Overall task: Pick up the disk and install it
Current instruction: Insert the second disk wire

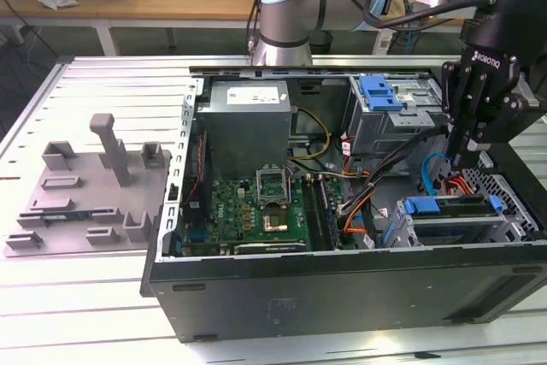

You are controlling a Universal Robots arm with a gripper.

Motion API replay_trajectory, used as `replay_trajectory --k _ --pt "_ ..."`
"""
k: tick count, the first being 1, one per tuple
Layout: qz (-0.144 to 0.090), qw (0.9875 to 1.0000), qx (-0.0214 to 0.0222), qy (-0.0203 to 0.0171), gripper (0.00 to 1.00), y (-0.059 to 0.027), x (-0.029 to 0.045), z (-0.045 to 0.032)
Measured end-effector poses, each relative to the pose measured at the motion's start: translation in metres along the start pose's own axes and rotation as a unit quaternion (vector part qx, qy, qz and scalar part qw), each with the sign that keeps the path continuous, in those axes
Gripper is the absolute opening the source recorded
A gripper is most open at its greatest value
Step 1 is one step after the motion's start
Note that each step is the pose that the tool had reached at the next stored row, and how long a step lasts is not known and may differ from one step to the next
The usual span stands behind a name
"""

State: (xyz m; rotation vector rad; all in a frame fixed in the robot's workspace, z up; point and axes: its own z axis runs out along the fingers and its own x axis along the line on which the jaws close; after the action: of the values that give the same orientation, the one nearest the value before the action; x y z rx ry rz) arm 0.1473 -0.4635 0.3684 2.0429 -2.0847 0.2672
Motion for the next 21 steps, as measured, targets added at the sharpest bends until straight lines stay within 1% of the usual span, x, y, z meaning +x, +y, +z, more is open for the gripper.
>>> replay_trajectory --k 2,10,11,12,13,19,21 --pt "0.000 1.0000 0.0000 0.0000 0.31 0.0000 0.0010 0.0003" --pt "0.000 1.0000 0.0000 0.0001 0.31 0.0000 0.0007 0.0014" --pt "0.000 1.0000 0.0000 0.0001 0.22 0.0000 0.0007 0.0015" --pt "0.000 1.0000 0.0000 0.0000 0.22 0.0000 0.0007 0.0016" --pt "0.000 1.0000 0.0000 0.0001 0.16 0.0000 0.0007 0.0016" --pt "0.000 1.0000 0.0000 0.0000 0.16 0.0000 0.0007 0.0018" --pt "0.000 1.0000 0.0000 -0.0012 0.16 -0.0001 0.0018 0.0020"
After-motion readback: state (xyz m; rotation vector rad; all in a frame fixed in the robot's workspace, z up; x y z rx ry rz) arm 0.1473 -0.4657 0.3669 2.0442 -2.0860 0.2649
